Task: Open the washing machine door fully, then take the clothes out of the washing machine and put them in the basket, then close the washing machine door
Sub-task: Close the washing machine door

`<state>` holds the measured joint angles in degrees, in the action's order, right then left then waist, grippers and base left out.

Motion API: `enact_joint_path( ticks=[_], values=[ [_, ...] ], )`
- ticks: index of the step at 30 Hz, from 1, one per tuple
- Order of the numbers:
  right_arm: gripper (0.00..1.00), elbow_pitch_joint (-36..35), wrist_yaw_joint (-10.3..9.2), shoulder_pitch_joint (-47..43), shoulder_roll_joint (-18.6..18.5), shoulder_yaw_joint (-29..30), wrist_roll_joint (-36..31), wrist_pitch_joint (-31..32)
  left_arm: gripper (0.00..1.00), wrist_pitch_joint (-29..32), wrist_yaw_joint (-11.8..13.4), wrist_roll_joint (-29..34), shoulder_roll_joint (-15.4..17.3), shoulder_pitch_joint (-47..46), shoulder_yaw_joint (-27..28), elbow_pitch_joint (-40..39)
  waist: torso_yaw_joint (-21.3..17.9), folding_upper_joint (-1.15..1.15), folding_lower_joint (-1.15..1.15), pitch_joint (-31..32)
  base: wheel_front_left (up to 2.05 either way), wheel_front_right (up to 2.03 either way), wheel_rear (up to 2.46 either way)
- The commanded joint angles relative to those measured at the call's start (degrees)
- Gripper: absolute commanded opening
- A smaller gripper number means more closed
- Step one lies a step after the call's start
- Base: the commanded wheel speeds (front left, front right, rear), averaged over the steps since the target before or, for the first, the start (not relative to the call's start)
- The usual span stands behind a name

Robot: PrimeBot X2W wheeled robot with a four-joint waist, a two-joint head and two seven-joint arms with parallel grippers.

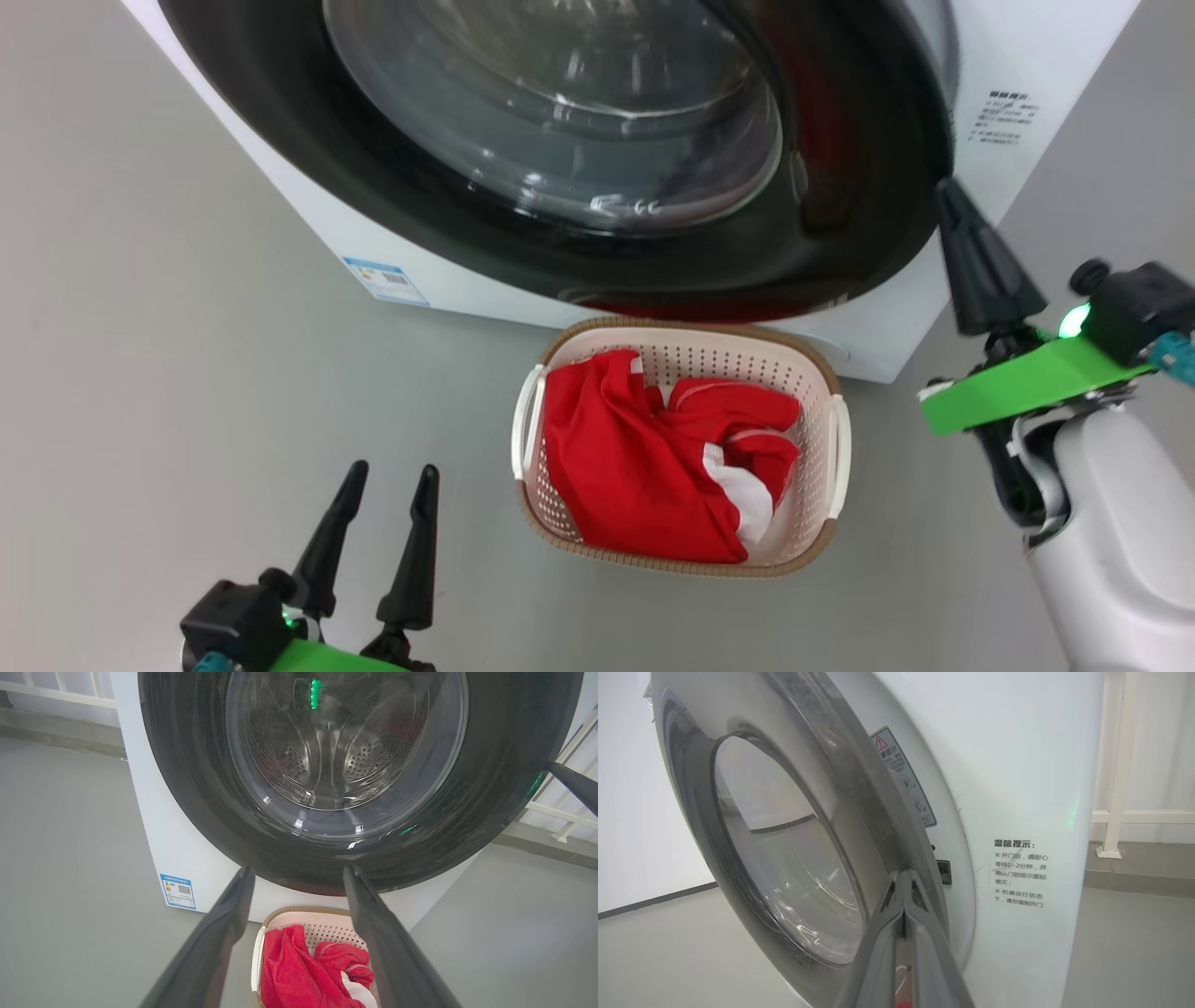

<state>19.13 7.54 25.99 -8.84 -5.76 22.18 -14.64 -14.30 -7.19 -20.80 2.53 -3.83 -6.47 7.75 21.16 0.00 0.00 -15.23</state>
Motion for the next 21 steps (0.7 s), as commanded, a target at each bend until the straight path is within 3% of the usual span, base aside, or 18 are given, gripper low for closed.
enact_joint_path(
  ticks=[1, 21],
  values=[
    [0.00, -1.9, -0.05, 2.2, 0.1, 0.0, 0.3, -0.4, 1.00, -0.7, -0.3, -0.3, 0.3, -1.7, 1.3, -1.2, 0.4, 0.00, 0.00, -1.7, 0.00, 0.00, 0.00],
    [0.00, -3.6, -0.05, 7.1, 1.2, 1.7, 0.2, -0.4, 1.00, -0.7, -0.3, -1.1, 0.3, -4.8, 0.0, -1.2, 1.0, 0.00, 0.00, -5.0, 0.00, 0.00, 0.00]
  ],
)
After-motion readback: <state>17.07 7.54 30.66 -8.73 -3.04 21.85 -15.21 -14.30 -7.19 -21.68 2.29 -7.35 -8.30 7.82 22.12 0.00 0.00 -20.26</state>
